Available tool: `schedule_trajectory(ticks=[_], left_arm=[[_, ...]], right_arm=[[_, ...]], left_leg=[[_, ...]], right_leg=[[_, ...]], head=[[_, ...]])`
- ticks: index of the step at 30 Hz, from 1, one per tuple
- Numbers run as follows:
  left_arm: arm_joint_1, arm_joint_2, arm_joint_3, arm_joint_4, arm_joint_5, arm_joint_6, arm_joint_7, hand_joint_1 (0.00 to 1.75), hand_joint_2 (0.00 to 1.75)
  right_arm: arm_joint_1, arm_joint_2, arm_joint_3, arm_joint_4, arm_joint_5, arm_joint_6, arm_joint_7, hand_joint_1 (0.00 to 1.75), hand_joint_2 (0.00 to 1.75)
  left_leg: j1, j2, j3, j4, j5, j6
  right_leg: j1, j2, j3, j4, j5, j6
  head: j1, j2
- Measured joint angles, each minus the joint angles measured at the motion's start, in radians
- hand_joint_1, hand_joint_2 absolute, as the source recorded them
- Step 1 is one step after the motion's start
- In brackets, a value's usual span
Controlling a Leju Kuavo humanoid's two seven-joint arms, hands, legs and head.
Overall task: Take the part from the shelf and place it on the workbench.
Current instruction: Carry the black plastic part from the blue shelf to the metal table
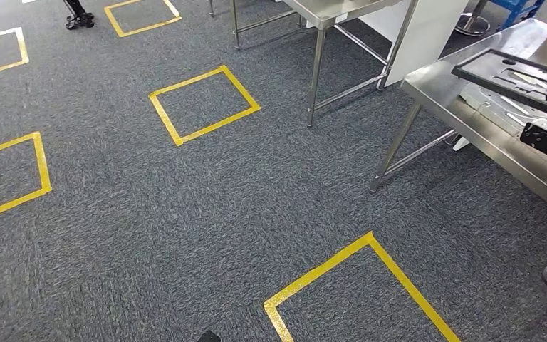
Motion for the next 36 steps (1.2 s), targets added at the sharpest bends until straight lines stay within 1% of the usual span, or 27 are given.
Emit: schedule_trajectory(ticks=[1, 3, 5, 6, 8, 10, 11, 13, 14, 15, 16, 17, 19, 20, 21, 23, 24, 26, 27, 28, 30, 31, 32, 33, 34, 35, 36], left_arm=[[0.002, 0.0, 0.0, 0.0, -0.001, -0.003, 0.003, 0.0, 1.75], [0.002, -0.002, 0.0, 0.0, -0.004, -0.008, 0.008, 0.0, 1.75], [0.0, -0.004, 0.0, 0.0, -0.004, -0.012, 0.009, 0.0, 1.75], [-0.001, -0.004, 0.0, 0.0, -0.005, -0.013, 0.009, 0.0, 1.75], [-0.003, -0.005, -0.001, 0.0, -0.007, -0.017, 0.01, 0.0, 1.75], [-0.006, -0.006, -0.002, 0.0, -0.013, -0.02, 0.011, 0.0, 1.75], [-0.008, -0.007, -0.002, 0.0, -0.018, -0.021, 0.013, 0.0, 1.75], [-0.011, -0.007, -0.003, 0.0, -0.024, -0.024, 0.018, 0.0, 1.75], [-0.014, -0.007, -0.003, 0.0, -0.025, -0.025, 0.02, 0.0, 1.75], [-0.016, -0.008, -0.003, 0.0, -0.025, -0.026, 0.022, 0.0, 1.75], [-0.018, -0.008, -0.003, 0.0, -0.025, -0.026, 0.025, 0.0, 1.75], [-0.017, -0.008, -0.003, 0.0, -0.025, -0.026, 0.027, 0.0, 1.75], [-0.013, -0.008, -0.003, 0.0, -0.025, -0.026, 0.03, 0.0, 1.75], [-0.011, -0.007, -0.003, 0.0, -0.024, -0.025, 0.031, 0.0, 1.75], [-0.01, -0.007, -0.003, 0.0, -0.024, -0.024, 0.031, 0.0, 1.75], [-0.01, -0.008, -0.003, 0.0, -0.021, -0.021, 0.031, 0.0, 1.75], [-0.011, -0.009, -0.003, 0.0, -0.021, -0.02, 0.031, 0.0, 1.75], [-0.012, -0.012, -0.003, 0.0, -0.02, -0.017, 0.031, 0.0, 1.75], [-0.011, -0.013, -0.003, 0.0, -0.02, -0.017, 0.031, 0.0, 1.75], [-0.009, -0.013, -0.003, 0.0, -0.02, -0.016, 0.03, 0.0, 1.75], [-0.006, -0.014, -0.003, 0.0, -0.02, -0.014, 0.03, 0.0, 1.75], [-0.005, -0.014, -0.003, 0.0, -0.02, -0.014, 0.03, 0.0, 1.75], [-0.005, -0.014, -0.003, 0.0, -0.021, -0.014, 0.03, 0.0, 1.75], [-0.005, -0.014, -0.003, 0.0, -0.021, -0.014, 0.03, 0.0, 1.75], [-0.005, -0.015, -0.003, 0.0, -0.022, -0.014, 0.03, 0.0, 1.75], [-0.006, -0.014, -0.003, 0.0, -0.022, -0.014, 0.03, 0.0, 1.75], [-0.007, -0.014, -0.003, 0.0, -0.022, -0.014, 0.03, 0.0, 1.75]], right_arm=[[-0.007, 0.003, 0.001, 0.006, 0.0, 0.001, -0.005, 1.75, 1.75], [-0.013, 0.003, 0.002, 0.014, -0.004, 0.002, -0.018, 1.75, 1.75], [-0.017, -0.005, 0.002, 0.017, -0.012, 0.0, -0.029, 1.75, 1.75], [-0.016, -0.012, 0.002, 0.018, -0.016, -0.001, -0.033, 1.75, 1.75], [-0.01, -0.032, 0.002, 0.019, -0.022, -0.002, -0.04, 1.75, 1.75], [-0.008, -0.049, 0.002, 0.019, -0.024, -0.002, -0.039, 1.75, 1.75], [-0.008, -0.054, 0.001, 0.018, -0.024, -0.002, -0.038, 1.75, 1.75], [-0.007, -0.059, 0.001, 0.017, -0.024, 0.002, -0.036, 1.75, 1.75], [-0.005, -0.061, 0.001, 0.016, -0.023, 0.005, -0.035, 1.75, 1.75], [-0.003, -0.064, 0.001, 0.015, -0.023, 0.009, -0.034, 1.75, 1.75], [-0.002, -0.067, 0.001, 0.013, -0.021, 0.011, -0.033, 1.75, 1.75], [-0.001, -0.068, 0.001, 0.009, -0.02, 0.013, -0.03, 1.75, 1.75], [-0.001, -0.07, 0.001, 0.005, -0.015, 0.017, -0.023, 1.75, 1.75], [-0.001, -0.069, 0.002, 0.004, -0.012, 0.019, -0.019, 1.75, 1.75], [-0.001, -0.069, 0.002, 0.004, -0.008, 0.023, -0.016, 1.75, 1.75], [-0.002, -0.068, 0.002, 0.004, -0.002, 0.027, -0.013, 1.75, 1.75], [-0.003, -0.068, 0.002, 0.004, 0.0, 0.028, -0.012, 1.75, 1.75], [-0.011, -0.069, 0.002, 0.005, 0.001, 0.027, -0.013, 1.75, 1.75], [-0.016, -0.069, 0.002, 0.006, 0.001, 0.027, -0.015, 1.75, 1.75], [-0.021, -0.068, 0.002, 0.007, 0.001, 0.027, -0.018, 1.75, 1.75], [-0.021, -0.065, 0.002, 0.009, 0.0, 0.027, -0.024, 1.75, 1.75], [-0.019, -0.065, 0.002, 0.01, -0.002, 0.028, -0.027, 1.75, 1.75], [-0.018, -0.065, 0.002, 0.011, -0.005, 0.028, -0.03, 1.75, 1.75], [-0.019, -0.066, 0.002, 0.012, -0.009, 0.029, -0.033, 1.75, 1.75], [-0.019, -0.068, 0.002, 0.012, -0.013, 0.029, -0.036, 1.75, 1.75], [-0.02, -0.069, 0.002, 0.011, -0.017, 0.029, -0.039, 1.75, 1.75], [-0.021, -0.07, 0.002, 0.011, -0.019, 0.03, -0.04, 1.75, 1.75]], left_leg=[[0.002, 0.019, 0.0, 0.007, -0.006, -0.003], [0.005, 0.055, 0.0, 0.029, -0.026, -0.015], [0.002, 0.071, 0.0, 0.046, -0.042, -0.027], [-0.001, 0.079, 0.001, 0.049, -0.047, -0.032], [0.001, 0.09, 0.003, 0.054, -0.055, -0.042], [0.006, 0.068, -0.012, 0.093, -0.086, -0.051], [0.008, 0.047, -0.033, 0.143, -0.115, -0.054], [0.011, 0.019, -0.099, 0.286, -0.178, -0.056], [0.011, 0.014, -0.125, 0.34, -0.193, -0.055], [0.01, 0.011, -0.138, 0.362, -0.189, -0.052], [0.01, 0.008, -0.132, 0.345, -0.168, -0.047], [0.009, 0.001, -0.109, 0.288, -0.13, -0.04], [0.007, -0.043, -0.049, 0.147, -0.065, -0.022], [0.007, -0.063, -0.026, 0.095, -0.048, -0.015], [0.006, -0.076, -0.015, 0.071, -0.046, -0.011], [0.004, -0.064, -0.008, 0.058, -0.043, -0.008], [0.004, -0.053, -0.005, 0.046, -0.035, -0.007], [0.008, -0.03, 0.004, 0.019, -0.018, -0.002], [0.009, -0.019, 0.006, 0.011, -0.013, -0.001], [0.008, -0.007, 0.006, 0.008, -0.012, 0.002], [0.008, 0.017, 0.005, 0.01, -0.014, 0.001], [0.009, 0.028, 0.004, 0.012, -0.016, -0.001], [0.01, 0.039, 0.003, 0.017, -0.019, -0.003], [0.013, 0.051, 0.003, 0.023, -0.024, -0.007], [0.014, 0.061, 0.003, 0.033, -0.032, -0.013], [0.014, 0.069, 0.002, 0.043, -0.04, -0.02], [0.013, 0.075, 0.001, 0.051, -0.047, -0.028]], right_leg=[[-0.002, -0.017, -0.004, 0.017, 0.004, 0.006], [-0.002, -0.061, 0.046, -0.068, 0.056, 0.018], [0.005, -0.084, 0.087, -0.147, 0.076, 0.009], [0.01, -0.082, 0.087, -0.151, 0.071, 0.001], [0.008, -0.059, 0.085, -0.151, 0.073, -0.013], [0.005, -0.04, 0.085, -0.152, 0.075, -0.025], [0.003, -0.03, 0.085, -0.153, 0.076, -0.031], [0.006, -0.006, 0.083, -0.152, 0.076, -0.039], [0.007, 0.007, 0.083, -0.152, 0.077, -0.04], [0.009, 0.02, 0.082, -0.151, 0.077, -0.041], [0.011, 0.033, 0.083, -0.15, 0.077, -0.041], [0.011, 0.047, 0.083, -0.15, 0.078, -0.04], [0.01, 0.074, 0.081, -0.15, 0.08, -0.035], [0.008, 0.086, 0.079, -0.151, 0.083, -0.03], [0.004, 0.097, 0.076, -0.152, 0.086, -0.024], [-0.003, 0.12, 0.071, -0.16, 0.095, -0.007], [-0.004, 0.118, 0.07, -0.164, 0.098, -0.002], [0.0, 0.067, 0.055, -0.143, 0.079, 0.005], [0.001, 0.028, 0.035, -0.1, 0.052, 0.007], [0.001, -0.001, 0.008, -0.037, 0.019, 0.011], [-0.003, -0.022, -0.046, 0.087, -0.033, 0.02], [-0.005, -0.023, -0.055, 0.112, -0.037, 0.025], [-0.008, -0.025, -0.042, 0.096, -0.021, 0.029], [-0.01, -0.031, -0.012, 0.044, 0.008, 0.034], [-0.011, -0.045, 0.03, -0.03, 0.036, 0.04], [-0.01, -0.059, 0.065, -0.093, 0.058, 0.04], [-0.007, -0.067, 0.088, -0.133, 0.067, 0.033]], head=[[0.0, 0.0], [0.0, 0.0], [0.0, 0.0], [0.0, 0.0], [0.0, 0.0], [0.0, 0.0], [0.0, 0.0], [0.0, 0.0], [0.0, 0.0], [0.0, 0.0], [0.0, 0.0], [0.0, 0.0], [0.0, 0.0], [0.0, 0.0], [0.0, 0.0], [0.001, 0.0], [0.001, 0.0], [0.0, 0.0], [0.0, 0.0], [0.0, 0.0], [0.0, 0.0], [0.0, 0.0], [0.0, 0.0], [0.001, 0.0], [0.001, 0.0], [0.001, 0.0], [0.0, 0.0]])
